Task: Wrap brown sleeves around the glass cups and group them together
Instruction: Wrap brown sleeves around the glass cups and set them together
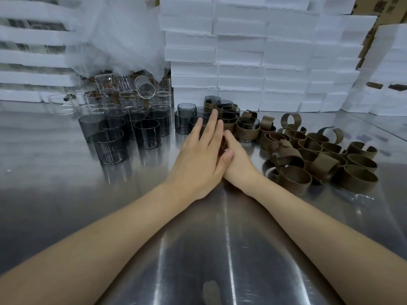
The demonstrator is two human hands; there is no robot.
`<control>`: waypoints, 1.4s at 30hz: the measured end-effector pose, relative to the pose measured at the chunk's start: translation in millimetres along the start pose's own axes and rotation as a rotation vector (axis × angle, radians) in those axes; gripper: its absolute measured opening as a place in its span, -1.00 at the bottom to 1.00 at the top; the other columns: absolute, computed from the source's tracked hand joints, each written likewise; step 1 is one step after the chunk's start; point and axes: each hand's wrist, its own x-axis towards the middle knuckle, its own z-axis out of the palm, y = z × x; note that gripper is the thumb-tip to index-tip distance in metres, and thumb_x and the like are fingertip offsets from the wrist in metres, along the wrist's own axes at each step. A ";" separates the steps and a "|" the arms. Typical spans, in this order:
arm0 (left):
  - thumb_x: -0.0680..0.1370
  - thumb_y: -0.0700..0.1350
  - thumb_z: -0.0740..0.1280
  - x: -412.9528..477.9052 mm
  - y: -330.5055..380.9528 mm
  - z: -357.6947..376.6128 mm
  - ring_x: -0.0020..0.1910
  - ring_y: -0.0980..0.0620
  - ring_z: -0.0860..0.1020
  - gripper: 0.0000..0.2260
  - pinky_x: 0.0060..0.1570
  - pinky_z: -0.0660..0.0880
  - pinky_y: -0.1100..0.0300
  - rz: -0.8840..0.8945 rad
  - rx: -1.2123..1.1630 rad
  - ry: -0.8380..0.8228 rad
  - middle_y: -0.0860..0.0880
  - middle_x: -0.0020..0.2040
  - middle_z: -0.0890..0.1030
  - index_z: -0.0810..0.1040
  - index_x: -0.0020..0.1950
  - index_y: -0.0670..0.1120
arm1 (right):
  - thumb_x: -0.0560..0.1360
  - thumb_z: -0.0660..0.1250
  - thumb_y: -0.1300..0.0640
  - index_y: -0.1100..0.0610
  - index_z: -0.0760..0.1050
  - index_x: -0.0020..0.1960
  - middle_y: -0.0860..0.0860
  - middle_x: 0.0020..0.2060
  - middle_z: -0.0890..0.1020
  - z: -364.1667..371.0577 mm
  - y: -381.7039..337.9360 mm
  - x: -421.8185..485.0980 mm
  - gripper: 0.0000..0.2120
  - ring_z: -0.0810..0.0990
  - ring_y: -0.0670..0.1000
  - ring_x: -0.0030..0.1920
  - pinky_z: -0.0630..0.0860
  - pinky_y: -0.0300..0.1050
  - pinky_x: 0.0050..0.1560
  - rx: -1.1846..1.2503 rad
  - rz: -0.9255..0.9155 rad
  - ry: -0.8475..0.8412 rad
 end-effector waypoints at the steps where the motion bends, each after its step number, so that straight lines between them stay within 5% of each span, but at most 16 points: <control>1: 0.67 0.12 -0.01 -0.4 0.6 -0.2 0.59 -0.04 -0.16 -0.43 0.54 -0.01 0.00 -0.017 -0.037 0.004 0.01 0.61 -0.23 -0.08 0.61 -0.08 | 0.55 0.21 0.43 -0.22 0.25 -0.07 -0.22 -0.15 0.42 -0.8 2.8 -1.5 -0.49 0.48 -0.31 -0.21 0.43 -0.53 -0.17 -0.116 -0.080 -0.034; 5: 0.67 0.12 0.02 2.0 -5.1 0.2 0.57 0.00 0.02 -0.42 0.45 0.02 0.21 -0.102 -0.232 0.085 -0.02 0.62 -0.14 -0.08 0.61 -0.05 | 0.40 0.38 0.41 0.04 0.25 -0.16 0.02 -0.27 0.44 -0.9 5.7 -3.5 -0.62 0.43 -0.08 -0.27 0.42 -0.14 -0.24 -0.222 -0.177 -0.058; 7: 0.67 0.13 0.04 6.3 -11.6 -0.4 0.51 0.11 0.17 -0.46 0.33 0.05 0.39 -0.205 -0.421 0.111 0.04 0.59 0.11 0.02 0.61 0.01 | 0.29 0.46 0.33 0.07 0.24 -0.13 0.11 -0.25 0.48 -2.4 3.1 -7.9 -0.58 0.47 0.10 -0.23 0.48 0.05 -0.18 -0.283 -0.233 -0.086; 9: 0.66 0.16 0.06 12.0 -16.8 -0.5 0.27 0.23 0.39 -0.58 0.21 0.20 0.48 -0.356 -0.718 0.099 0.21 0.33 0.44 0.27 0.51 0.14 | 0.24 0.43 0.28 0.09 0.24 -0.07 0.13 -0.19 0.49 -3.2 -0.4 -10.1 -0.58 0.53 0.16 -0.19 0.52 0.11 -0.11 -0.248 -0.202 -0.117; 11: 0.66 0.17 0.07 17.9 -21.8 1.0 0.08 0.12 0.55 -0.72 0.06 0.41 0.28 -0.470 -1.055 0.067 0.24 0.01 0.63 0.53 0.20 0.19 | 0.21 0.34 0.29 0.06 0.22 -0.03 0.04 -0.16 0.46 -3.1 -1.8 -11.4 -0.57 0.52 0.01 -0.18 0.48 0.03 -0.14 -0.159 -0.164 -0.156; 13: 0.67 0.18 0.05 21.7 -25.7 4.6 0.01 0.02 0.65 -0.69 0.03 0.51 0.14 -0.521 -1.231 0.007 0.09 -0.09 0.70 0.55 0.06 0.12 | 0.19 0.28 0.32 0.05 0.20 0.02 0.02 -0.13 0.43 -3.9 -3.9 -12.8 -0.53 0.47 -0.05 -0.13 0.44 -0.08 -0.17 -0.123 -0.148 -0.177; 16: 0.65 0.23 0.01 20.7 -28.2 11.0 0.06 0.05 0.66 -0.58 0.16 0.53 0.10 -0.493 -1.234 -0.046 0.00 0.02 0.71 0.56 0.16 0.06 | 0.14 0.22 0.35 0.10 0.16 0.11 0.02 -0.13 0.38 -5.3 -6.2 -13.8 -0.42 0.40 -0.06 -0.14 0.40 -0.27 -0.28 -0.144 -0.134 -0.169; 20: 0.63 0.27 0.00 18.1 -27.9 14.5 0.08 0.03 0.65 -0.53 0.07 0.58 0.16 -0.460 -1.261 -0.098 -0.08 0.10 0.67 0.49 0.26 -0.01 | 0.23 0.16 0.60 0.10 0.17 0.20 0.05 -0.13 0.39 -7.1 -7.7 -12.1 -0.34 0.40 -0.01 -0.15 0.39 -0.24 -0.32 -0.094 -0.097 -0.148; 24: 0.31 0.32 0.41 13.8 -29.9 15.7 0.23 0.13 0.53 -0.13 0.29 0.46 0.13 -0.346 -1.151 -0.170 -0.02 0.30 0.51 0.19 0.49 -0.01 | 0.33 0.05 0.64 0.12 0.23 0.26 0.09 -0.10 0.45 -8.7 -7.9 -10.0 -0.37 0.46 0.00 -0.21 0.45 -0.11 -0.32 -0.097 -0.110 -0.107; 27: 0.28 0.15 0.54 13.1 -30.2 20.9 0.25 0.20 0.47 0.15 0.34 0.40 0.18 -0.305 -1.112 -0.201 0.14 0.29 0.46 -0.19 0.59 0.00 | 0.47 0.11 0.53 0.15 0.27 0.34 0.04 -0.11 0.50 -10.0 -6.9 -8.5 -0.48 0.43 -0.14 -0.35 0.37 -0.35 -0.44 -0.190 -0.155 -0.076; 31: 0.30 -0.08 0.52 13.8 -27.2 27.7 -0.02 0.17 0.57 0.07 -0.07 0.53 0.26 -0.315 -1.385 -0.171 0.02 0.17 0.50 -0.14 0.59 0.02 | 0.49 0.16 0.45 0.11 0.33 0.39 0.01 0.04 0.53 -12.0 -6.0 -3.8 -0.48 0.50 -0.14 -0.17 0.43 -0.41 -0.36 -0.259 -0.157 -0.038; 33: 0.30 -0.11 0.48 12.9 -24.3 27.6 0.07 0.09 0.55 0.03 0.00 0.54 0.20 -0.323 -1.426 -0.148 -0.02 0.22 0.48 -0.12 0.58 0.03 | 0.49 0.17 0.43 0.08 0.35 0.38 0.00 0.01 0.56 -12.7 -6.9 -2.2 -0.49 0.57 -0.04 -0.12 0.55 -0.30 -0.33 -0.288 -0.156 -0.015; 35: 0.31 -0.11 0.47 11.6 -22.7 26.6 0.13 0.02 0.54 -0.03 0.16 0.52 0.08 -0.316 -1.450 -0.124 -0.04 0.23 0.50 -0.05 0.57 0.00 | 0.49 0.15 0.41 0.07 0.38 0.34 -0.01 -0.14 0.59 -12.5 -7.1 -1.6 -0.52 0.60 -0.04 -0.32 0.55 -0.19 -0.44 -0.356 -0.140 0.005; 38: 0.36 -0.11 0.44 12.2 -22.0 23.5 0.06 -0.06 0.61 -0.19 0.05 0.59 0.02 -0.338 -1.539 -0.118 -0.13 0.18 0.57 0.09 0.51 -0.01 | 0.42 0.11 0.44 0.16 0.47 0.09 0.09 -0.36 0.58 -11.1 -4.6 -2.8 -0.65 0.52 0.01 -0.53 0.51 -0.09 -0.48 -0.509 -0.093 0.019; 42: 0.38 -0.13 0.41 15.0 -25.3 22.0 0.15 -0.04 0.63 -0.12 0.11 0.59 0.06 -0.452 -1.668 -0.066 -0.12 0.26 0.57 -0.02 0.57 0.09 | 0.42 0.16 0.33 0.20 0.53 -0.03 0.17 -0.18 0.62 -9.2 -4.4 -6.6 -0.78 0.57 0.24 -0.14 0.55 0.11 -0.14 -0.842 -0.113 0.102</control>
